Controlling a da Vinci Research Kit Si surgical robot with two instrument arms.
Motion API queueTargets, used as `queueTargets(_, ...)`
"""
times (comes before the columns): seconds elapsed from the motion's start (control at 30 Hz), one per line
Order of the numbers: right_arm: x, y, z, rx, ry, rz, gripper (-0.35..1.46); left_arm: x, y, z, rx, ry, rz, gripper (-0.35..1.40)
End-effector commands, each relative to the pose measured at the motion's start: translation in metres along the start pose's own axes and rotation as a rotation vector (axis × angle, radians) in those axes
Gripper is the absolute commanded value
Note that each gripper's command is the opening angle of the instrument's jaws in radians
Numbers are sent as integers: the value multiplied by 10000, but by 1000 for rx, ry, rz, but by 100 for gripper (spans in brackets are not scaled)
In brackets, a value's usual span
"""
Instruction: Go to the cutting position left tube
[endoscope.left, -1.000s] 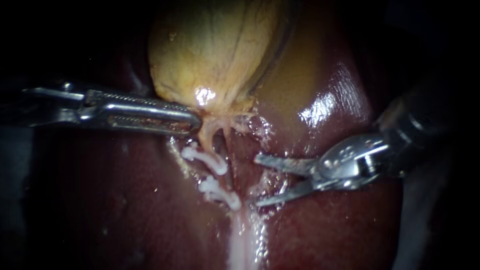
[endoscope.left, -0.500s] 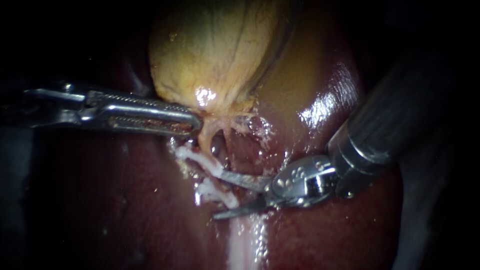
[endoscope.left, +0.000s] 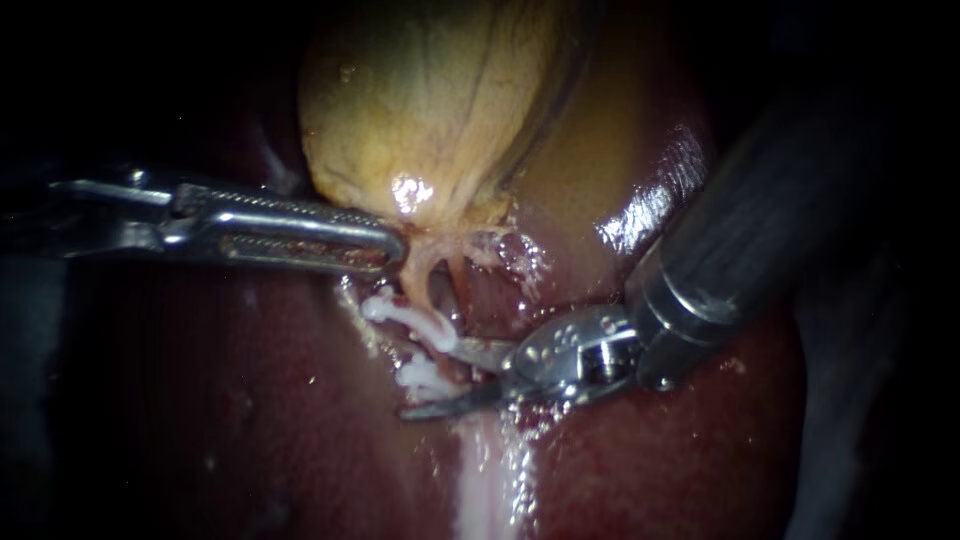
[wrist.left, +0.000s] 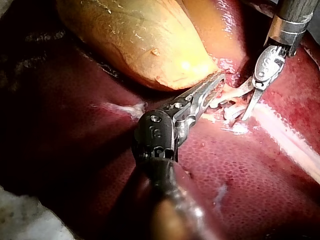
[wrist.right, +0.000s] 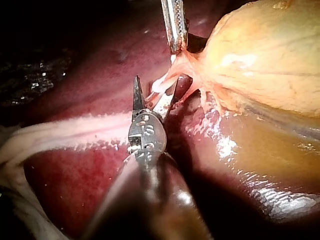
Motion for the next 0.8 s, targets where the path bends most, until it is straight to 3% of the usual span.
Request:
queueTargets(0.03,-1,0,1,7,7,7,143,-1,0,1,0,0,0,-35)
queueTargets(0.53,-7,-7,27,148,45,88,138,-1,0,3,2,1,0,-35)
queueTargets(0.8,-5,-6,35,173,46,84,136,-1,-1,3,2,1,1,-35)
